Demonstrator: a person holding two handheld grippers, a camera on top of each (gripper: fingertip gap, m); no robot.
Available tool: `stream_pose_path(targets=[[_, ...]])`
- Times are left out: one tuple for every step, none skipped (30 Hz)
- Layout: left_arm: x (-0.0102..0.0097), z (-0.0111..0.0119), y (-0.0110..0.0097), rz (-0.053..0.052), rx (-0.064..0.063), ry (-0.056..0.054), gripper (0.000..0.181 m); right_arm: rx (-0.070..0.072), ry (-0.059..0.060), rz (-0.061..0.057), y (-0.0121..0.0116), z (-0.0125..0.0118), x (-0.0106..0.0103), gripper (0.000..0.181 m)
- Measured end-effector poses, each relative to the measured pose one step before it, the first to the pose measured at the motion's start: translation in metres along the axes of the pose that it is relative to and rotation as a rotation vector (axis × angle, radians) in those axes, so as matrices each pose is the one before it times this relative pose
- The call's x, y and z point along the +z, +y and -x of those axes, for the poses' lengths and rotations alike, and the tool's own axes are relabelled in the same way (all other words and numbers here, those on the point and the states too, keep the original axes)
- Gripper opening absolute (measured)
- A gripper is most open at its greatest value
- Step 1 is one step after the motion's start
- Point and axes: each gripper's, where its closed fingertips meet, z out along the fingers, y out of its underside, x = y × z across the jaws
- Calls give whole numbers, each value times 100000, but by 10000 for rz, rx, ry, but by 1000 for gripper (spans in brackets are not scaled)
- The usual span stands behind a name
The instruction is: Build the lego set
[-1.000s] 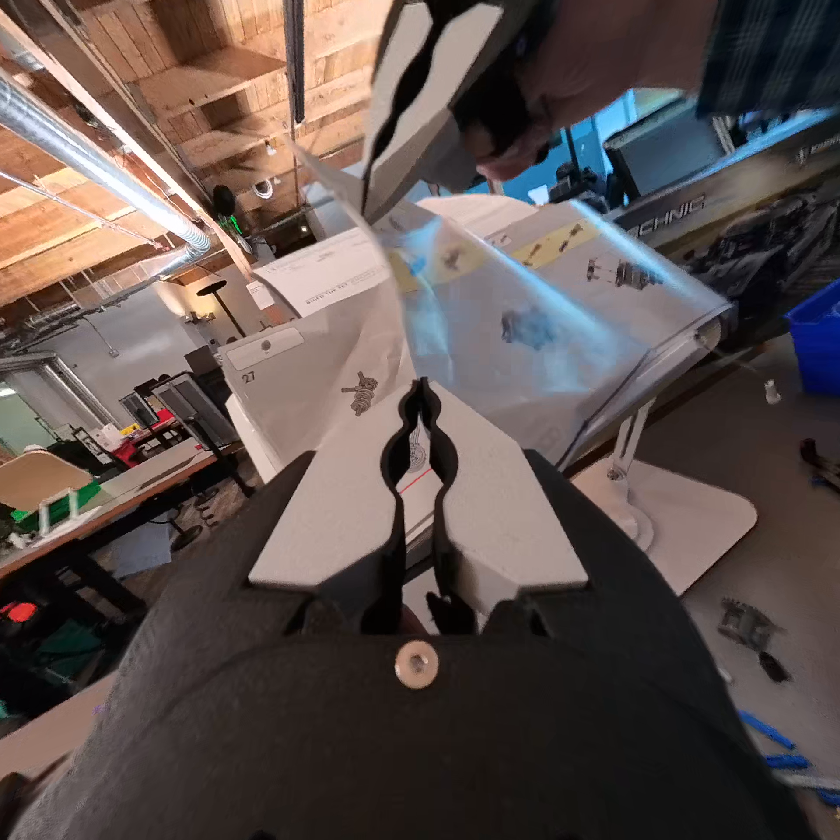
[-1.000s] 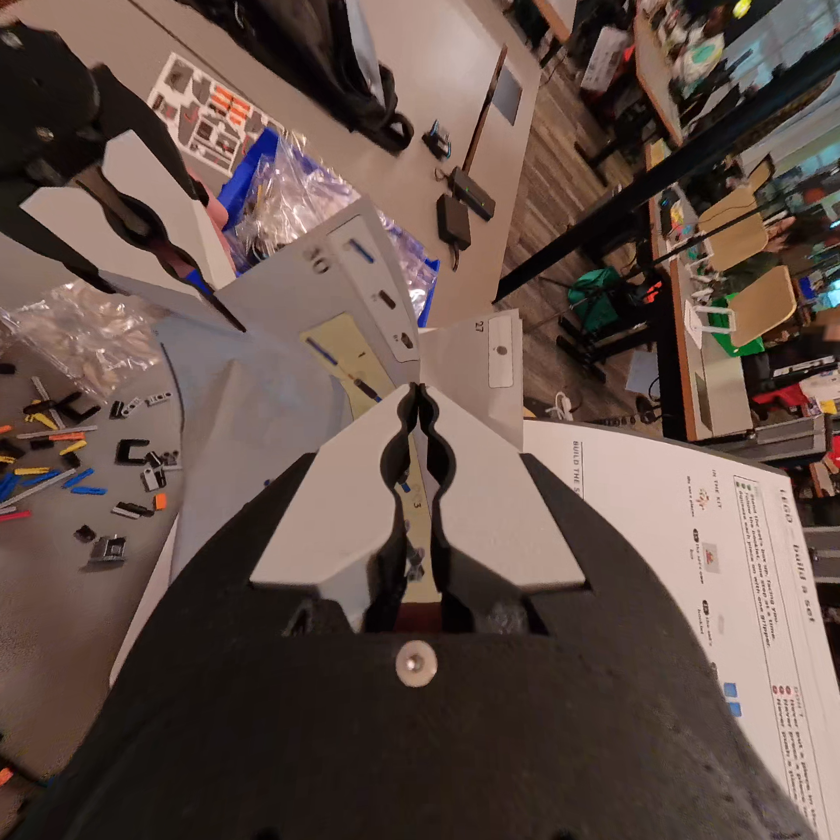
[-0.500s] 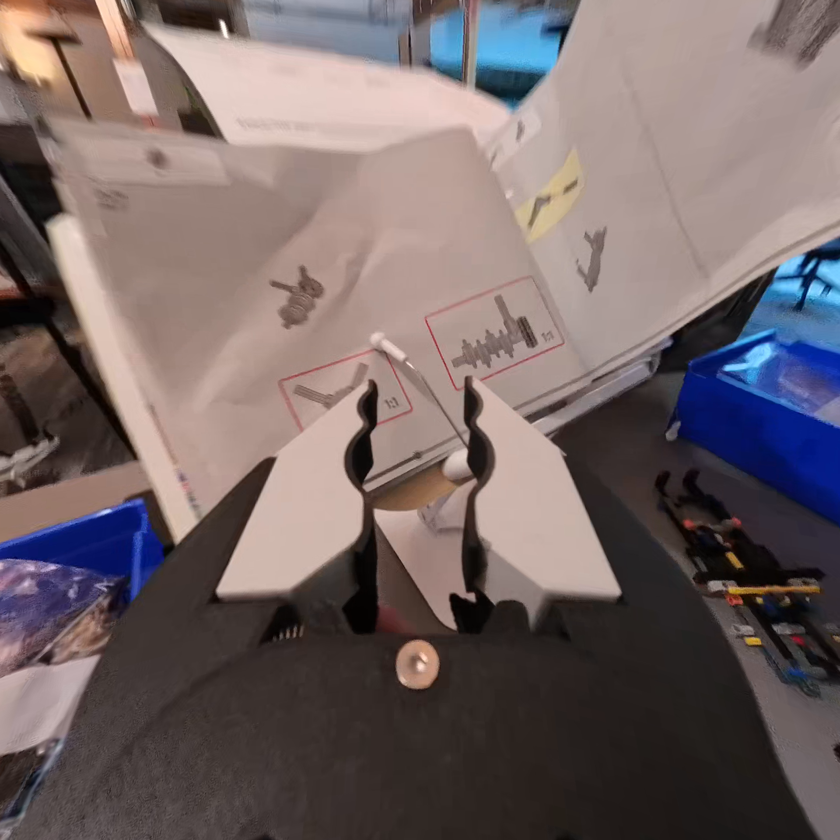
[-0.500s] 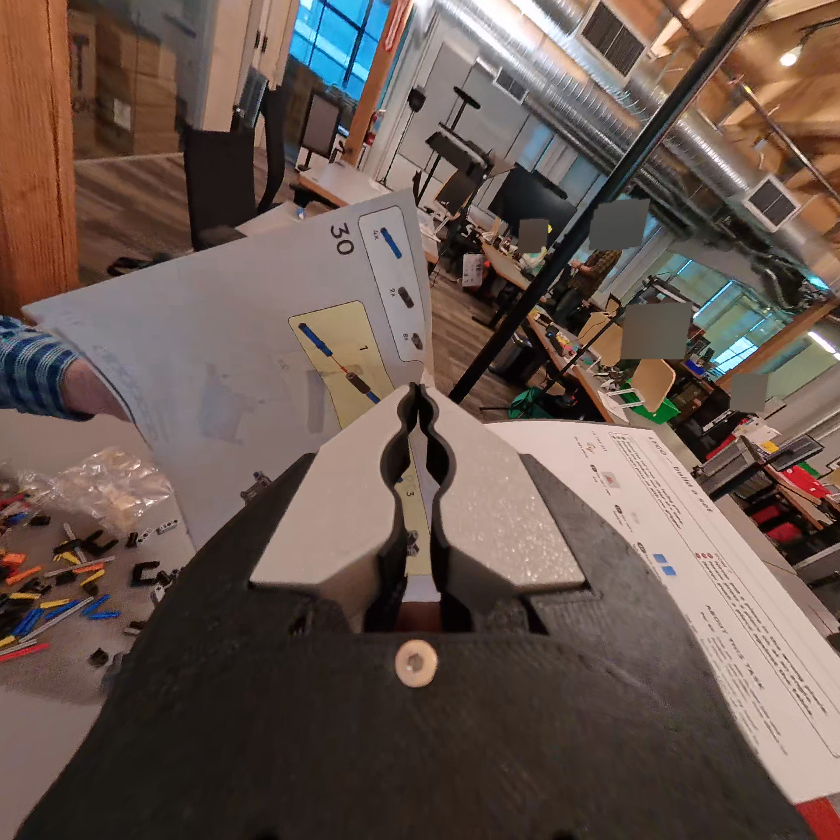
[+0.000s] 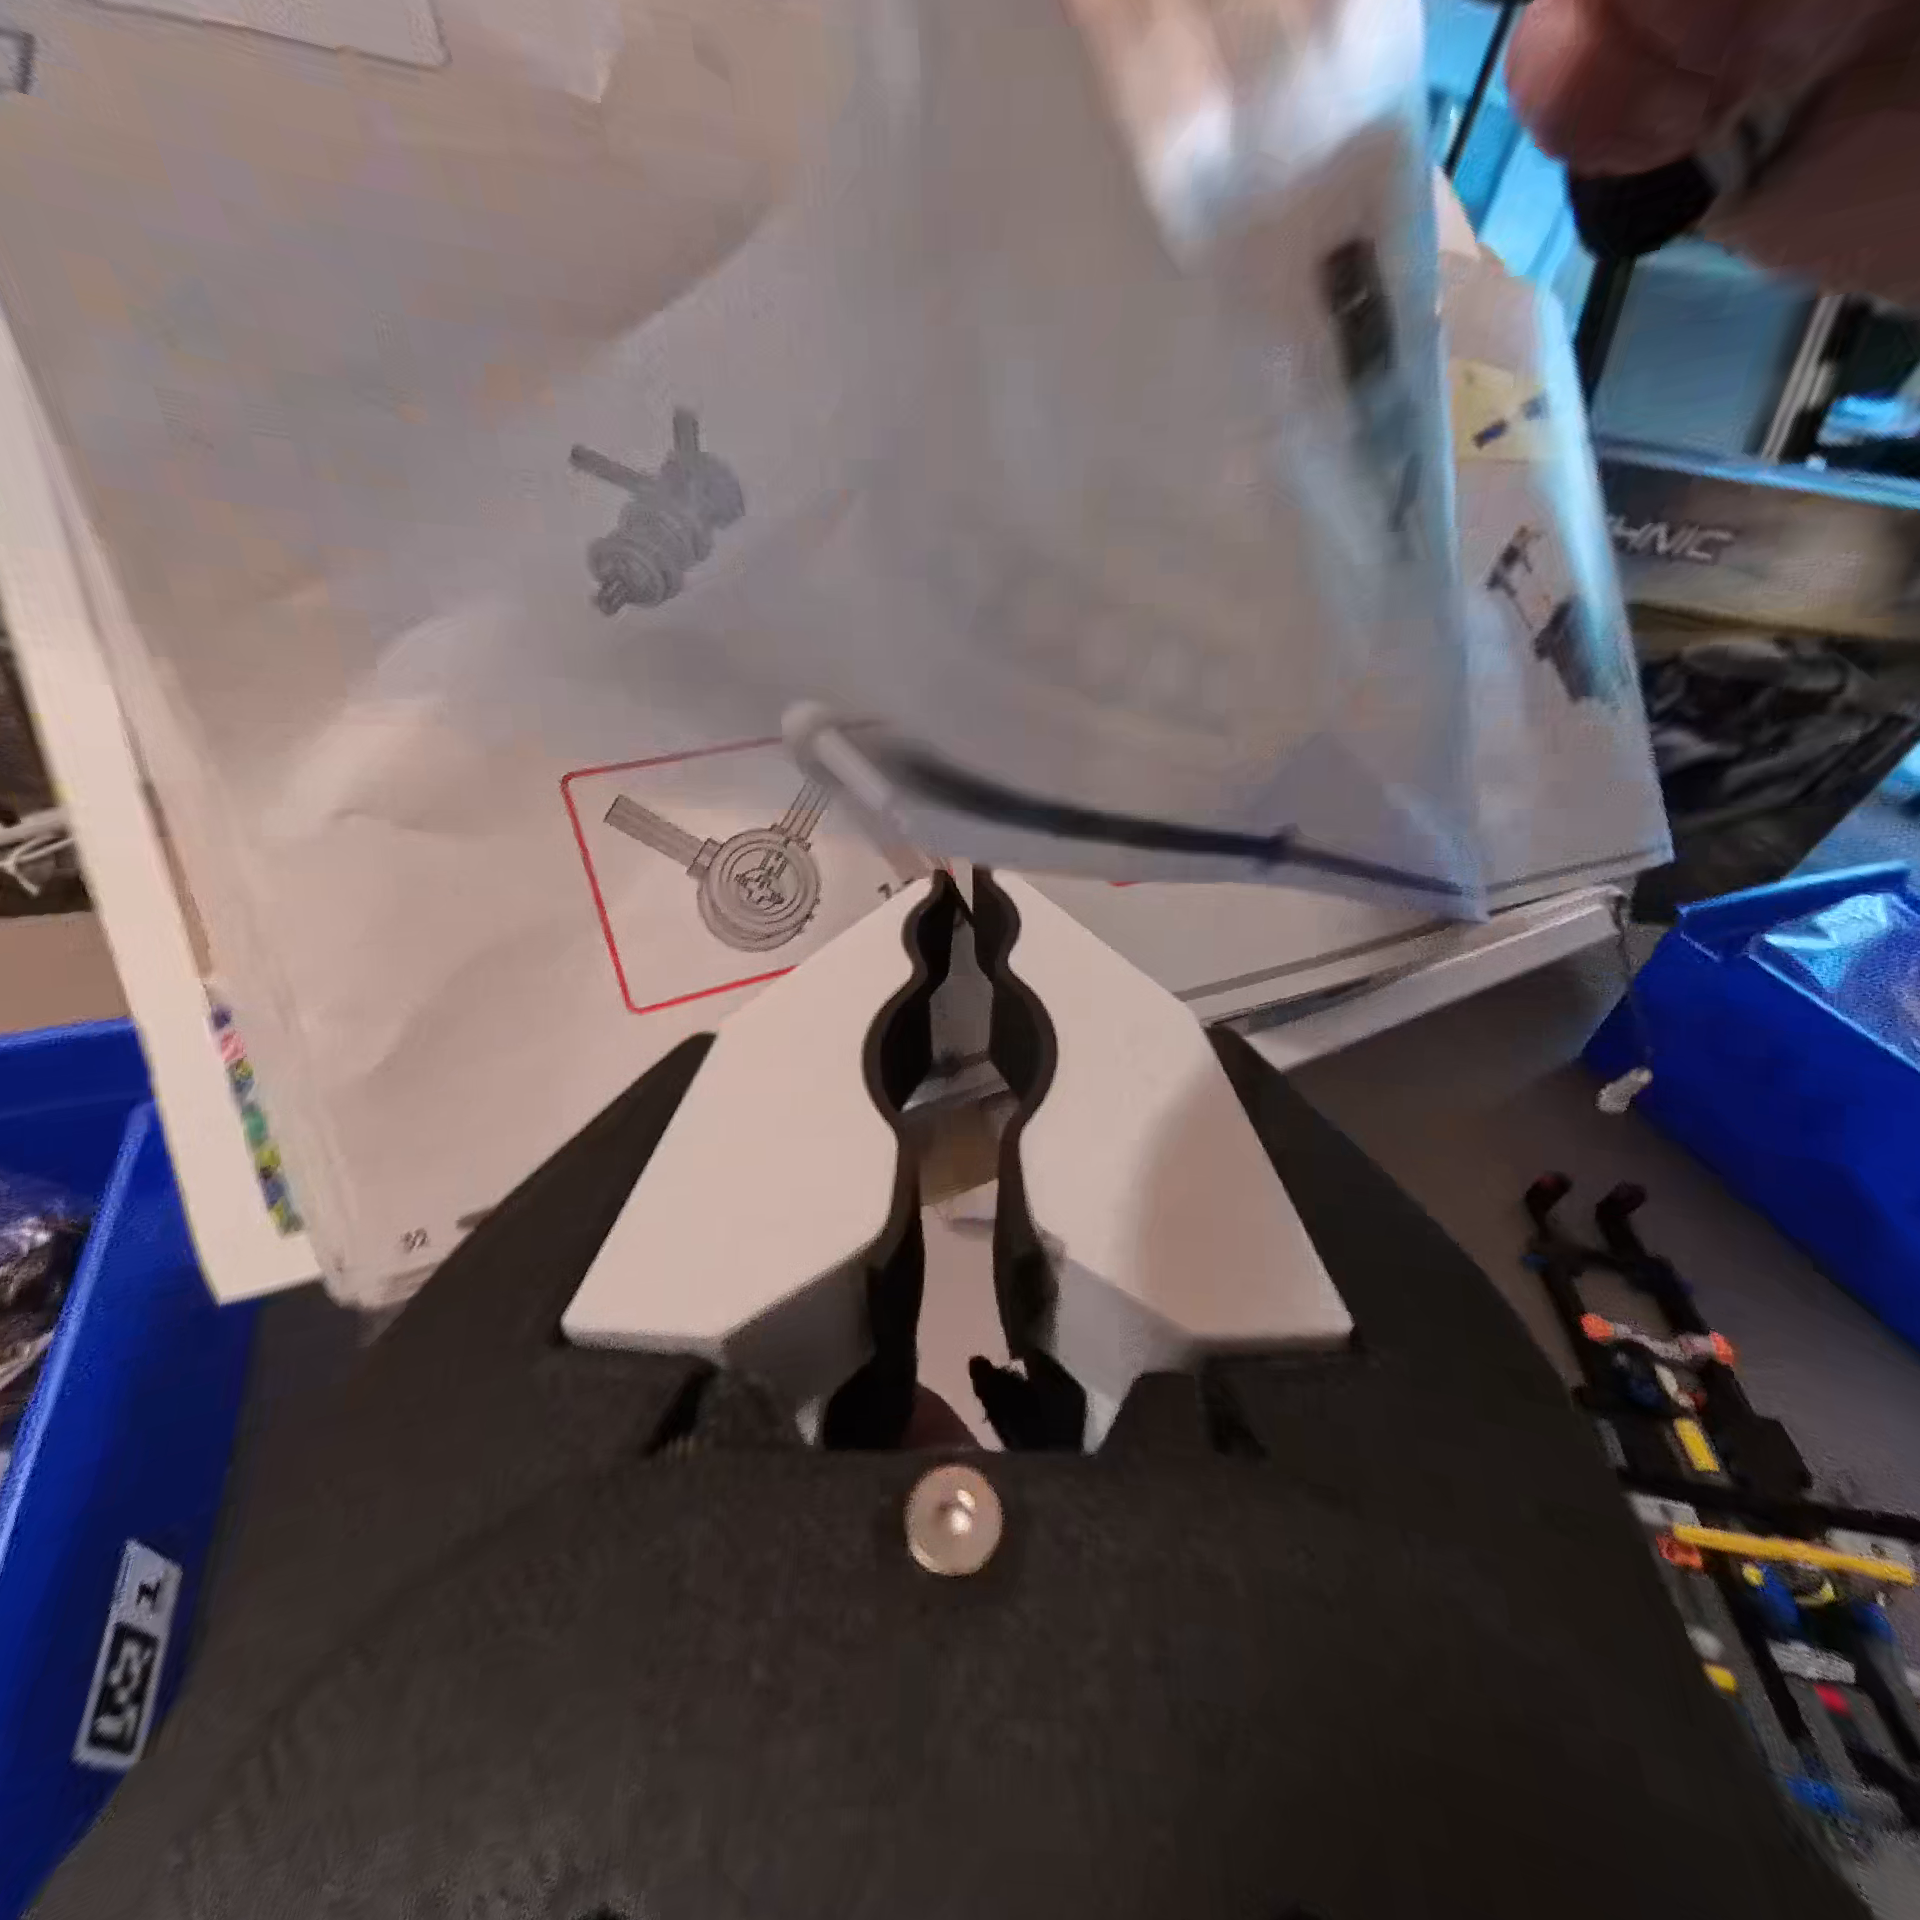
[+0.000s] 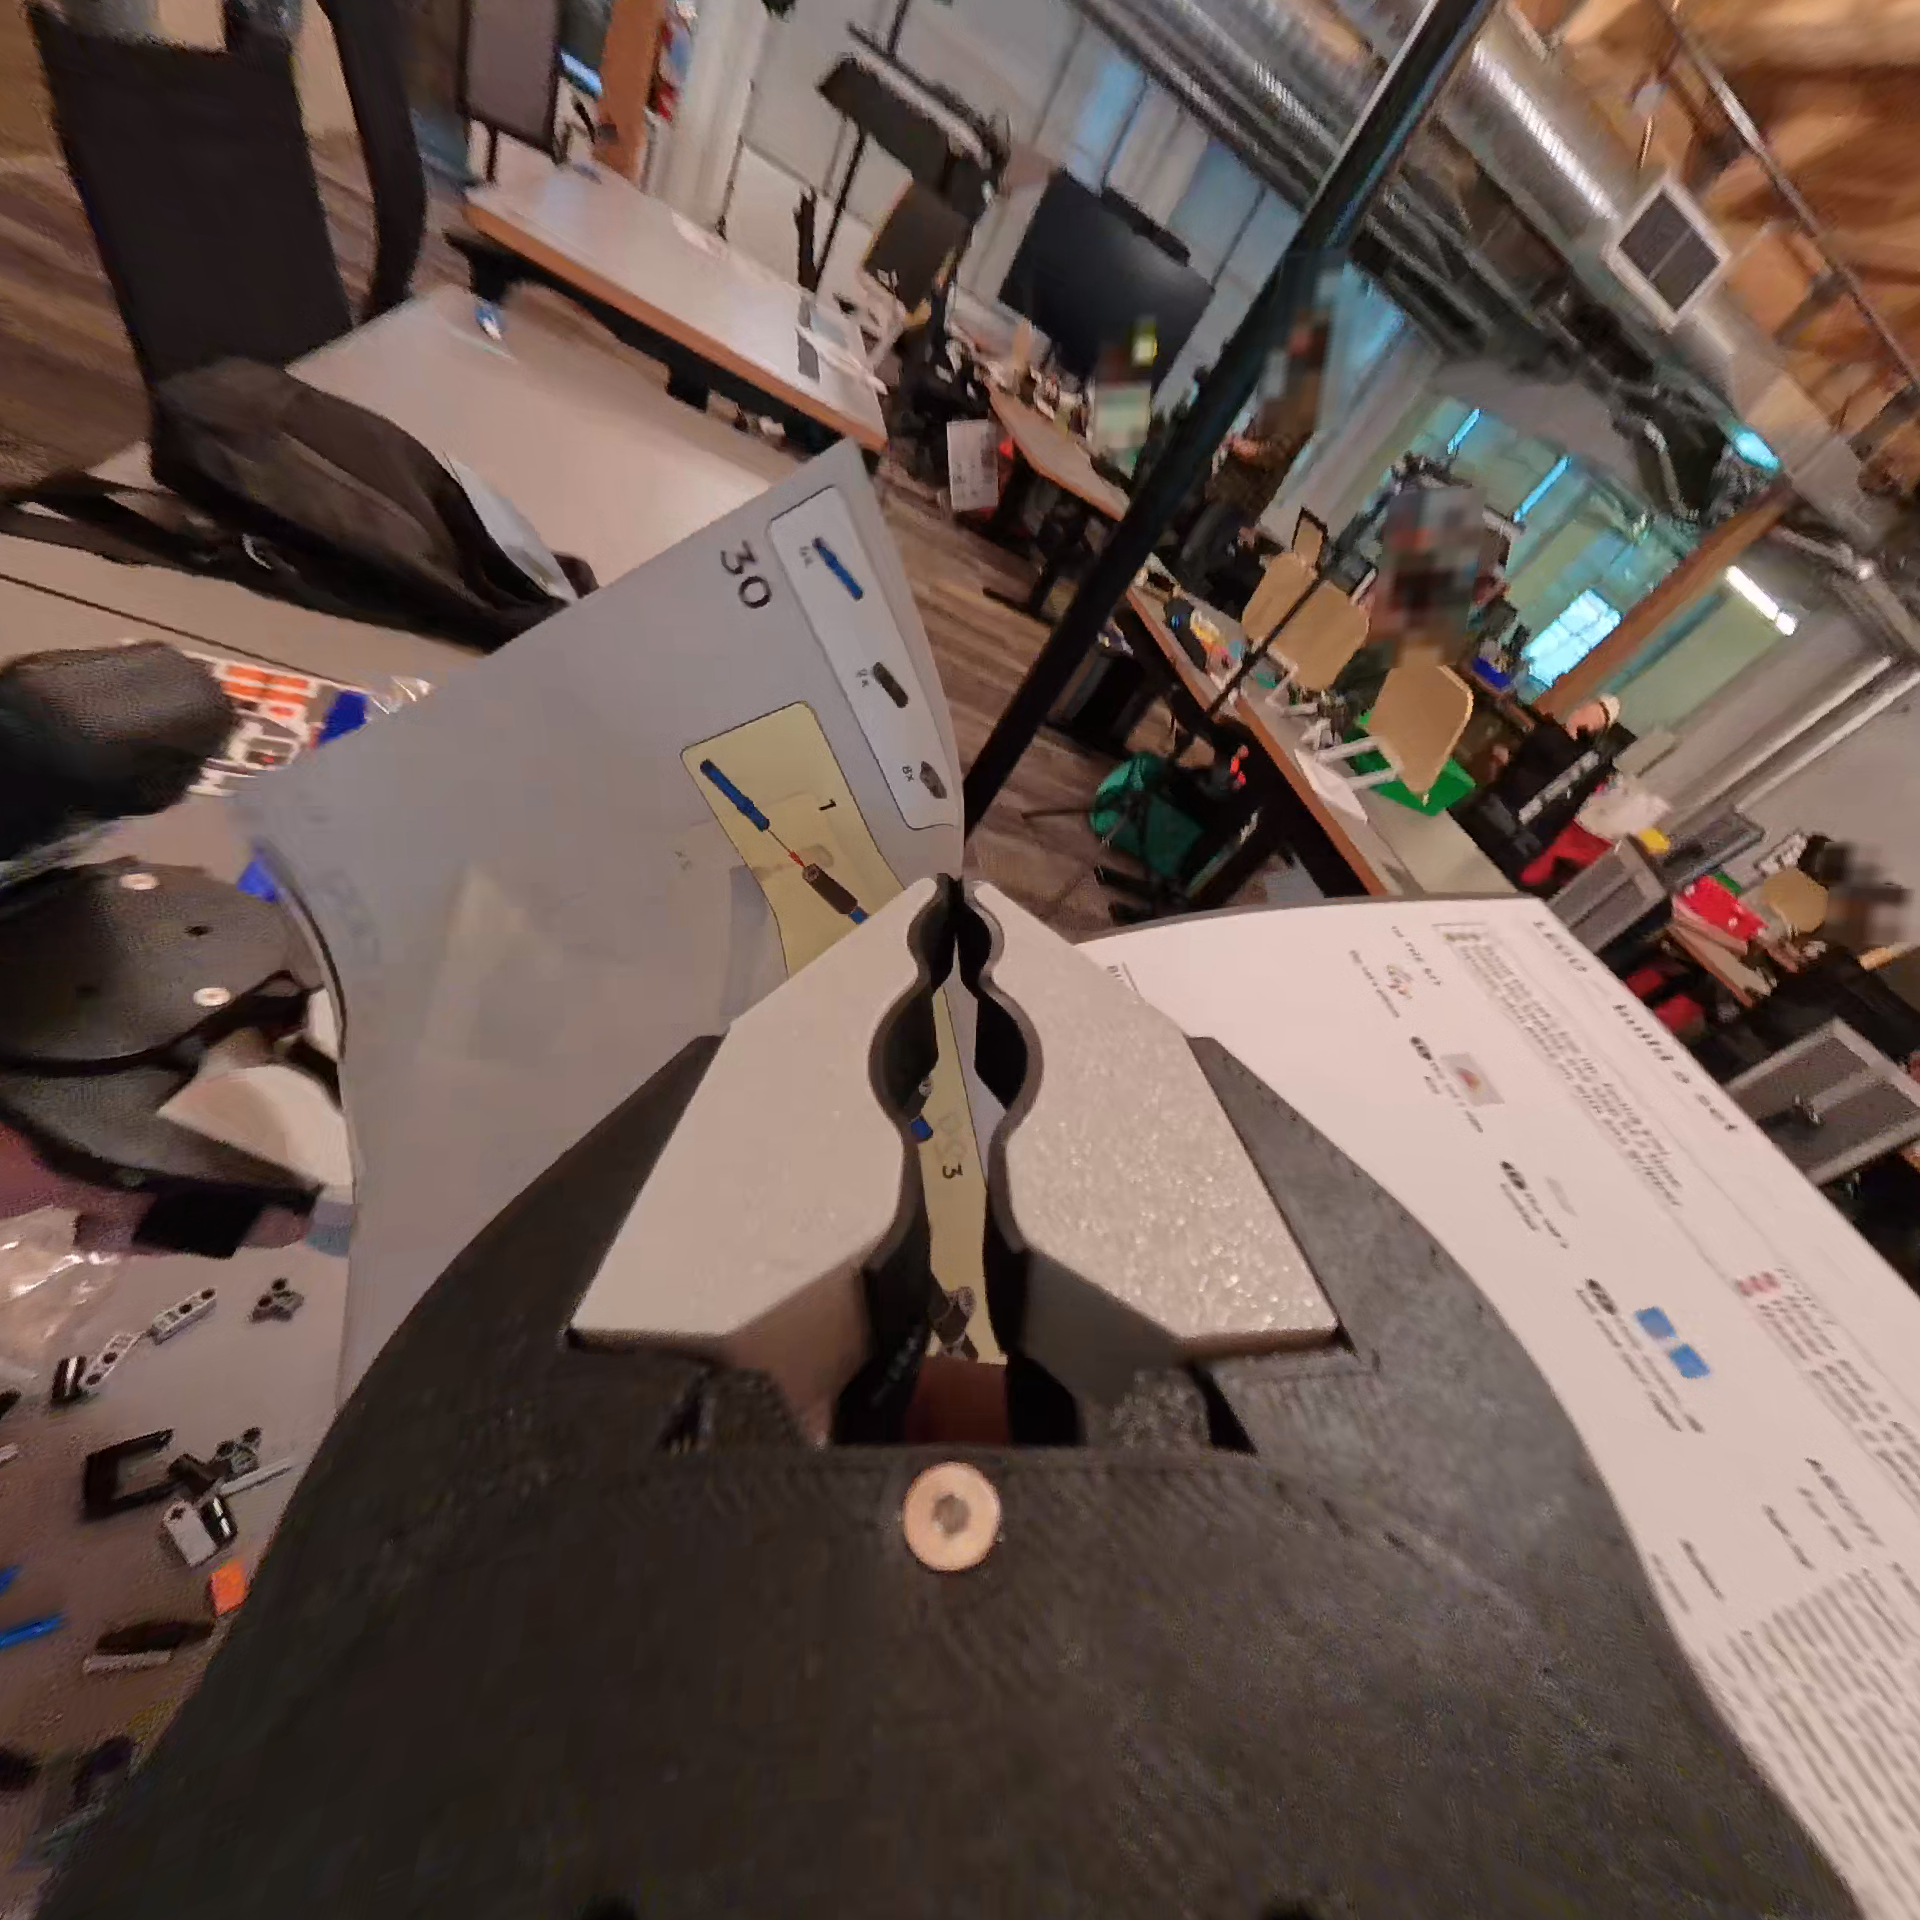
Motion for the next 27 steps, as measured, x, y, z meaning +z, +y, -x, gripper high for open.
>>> stream_pose_path(targets=[[-227, 271, 125, -180, -157, -91, 1, 56, 164, 325, 551, 5, 1117, 0], [-227, 169, 85, -159, -154, -34, 2, 17, 157, 392, 652, 21, 1118, 0], [-241, 42, 4, -210, -155, 32, 1, -59, 100, 337, 585, 130, 1088, 0], [-221, 151, 87, -163, -82, -55, 2, -73, 208, 313, 552, -37, 1004, 0], [-224, 149, 100, -121, -47, -49, 2, -22, 233, 365, 596, -94, 921, 0], [-248, 58, 32, -144, -172, 43, 2, -33, 115, 287, 450, 101, 818, 0], [-227, 144, 137, -87, -239, -6, 2, -82, 148, 166, 241, 45, 614, 0], [-225, 125, 124, -109, -227, 28, 1, 46, 318, 289, 375, -266, 510, 0], [-263, 60, 91, -138, -229, 89, 1, 44, 169, 236, 311, -67, 411, 0], [-303, 146, 196, -106, -264, 39, 1, -10, 249, 129, 214, -174, 246, 0], [-330, 143, 240, -138, -293, 33, 1, -101, 333, 161, 297, -314, 162, 0], [-333, 107, 267, -128, -304, 64, 1, -156, 251, 176, 358, -201, 178, 0], [-333, 74, 202, -133, -260, 91, 0, -81, 229, 69, 240, -239, 122, 0], [-320, 2, 163, -127, -182, 93, 0, 3, 224, 101, 270, -309, 108, 0], [-276, -142, 28, -186, -111, 125, 0, 28, 144, 40, 132, -198, 84, 0], [-230, -131, 32, -115, -65, 79, 0, 0, 159, 6, 16, -160, 62, 0], [-207, -158, -4, -88, 21, 67, 0, -72, 118, 4, -31, -28, 64, 0], [-185, -164, -7, -79, 128, 43, 0, -163, 28, -11, -47, 212, 72, 0], [-162, -130, 29, -51, 172, 7, 0, -235, 163, 74, 69, 87, 68, 0], [-127, -109, 31, -44, 166, 18, 0, -372, 62, 65, 21, 373, 89, 0], [-117, -114, 0, -25, 149, 40, 0, -354, -4, 48, -1, 528, 123, 0], [-95, -120, -9, -14, 129, 40, 0, -378, 163, 82, -5, 311, 83, 0], [-32, -120, -19, -18, 121, 14, 0, -379, 61, 38, -120, 486, 111, 0], [-18, -164, -56, -25, 89, 64, 0, -216, 4, 49, -110, 532, 184, 0], [-3, -104, -19, 0, 124, 37, 0, -248, 138, 36, -101, 338, 220, 0], [-28, -144, -35, 11, 192, 43, 0, -349, 127, 82, -22, 391, 237, 0], [-21, -181, -60, 18, 245, 45, 0, -275, -103, -23, -170, 705, 193, 0]])
